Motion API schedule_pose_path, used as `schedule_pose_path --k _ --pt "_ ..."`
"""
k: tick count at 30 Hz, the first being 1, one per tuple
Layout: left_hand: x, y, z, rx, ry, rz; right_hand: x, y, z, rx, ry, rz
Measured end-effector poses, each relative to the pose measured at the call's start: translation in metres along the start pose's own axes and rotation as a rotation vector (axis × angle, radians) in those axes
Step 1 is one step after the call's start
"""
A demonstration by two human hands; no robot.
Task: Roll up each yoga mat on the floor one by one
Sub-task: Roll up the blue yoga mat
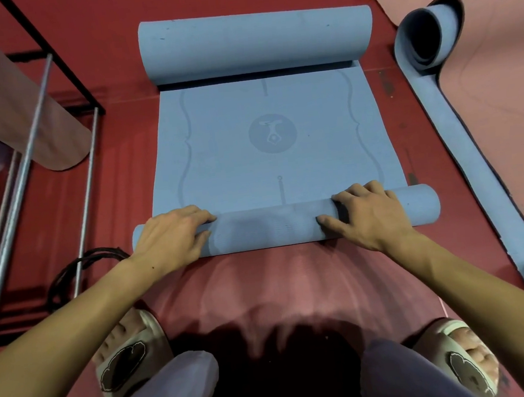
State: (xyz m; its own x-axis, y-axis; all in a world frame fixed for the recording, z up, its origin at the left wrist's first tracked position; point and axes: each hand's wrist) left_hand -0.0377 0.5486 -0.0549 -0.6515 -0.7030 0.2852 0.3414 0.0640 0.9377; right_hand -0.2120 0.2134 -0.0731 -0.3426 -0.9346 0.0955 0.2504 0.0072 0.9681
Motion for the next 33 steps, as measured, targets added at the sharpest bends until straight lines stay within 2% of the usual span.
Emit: schedule_pose_path --k 6,13,20,27,30,33 --pt "0.001 -0.006 0.001 -0.031 -0.003 -0.02 -0.005 -0.002 -0.004 0.041 0.01 0.157" --pt "-0.011 -0.024 -0.002 -0.003 -0.059 -0.072 0.0 -0.005 -0.01 0.085 0.014 0.113" --pt "0.0 -0.023 -0.001 0.097 -0.019 -0.095 0.0 -0.007 -0.006 0.139 0.023 0.104" --pt "-0.006 -0.022 -0.008 0.054 -0.02 -0.256 0.0 -0.004 -0.008 0.163 0.039 0.107" --pt "-0.01 -0.019 -0.009 0.06 -0.05 -0.271 0.0 -0.003 -0.007 0.117 0.071 0.142" --pt "-0.01 -0.02 -0.01 0.067 -0.049 -0.261 -0.002 -0.002 -0.005 0.158 0.076 0.153"
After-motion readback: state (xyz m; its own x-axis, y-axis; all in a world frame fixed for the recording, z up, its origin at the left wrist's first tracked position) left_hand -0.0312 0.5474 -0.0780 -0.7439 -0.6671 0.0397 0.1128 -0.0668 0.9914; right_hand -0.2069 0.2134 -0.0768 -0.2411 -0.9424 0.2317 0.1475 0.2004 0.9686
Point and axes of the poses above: each hand's wrist, its own z-axis away from the middle knuckle, its own y-axis out of the back of the hand, x = y × z, and after that the axes turned 9 degrees about z, right-handed
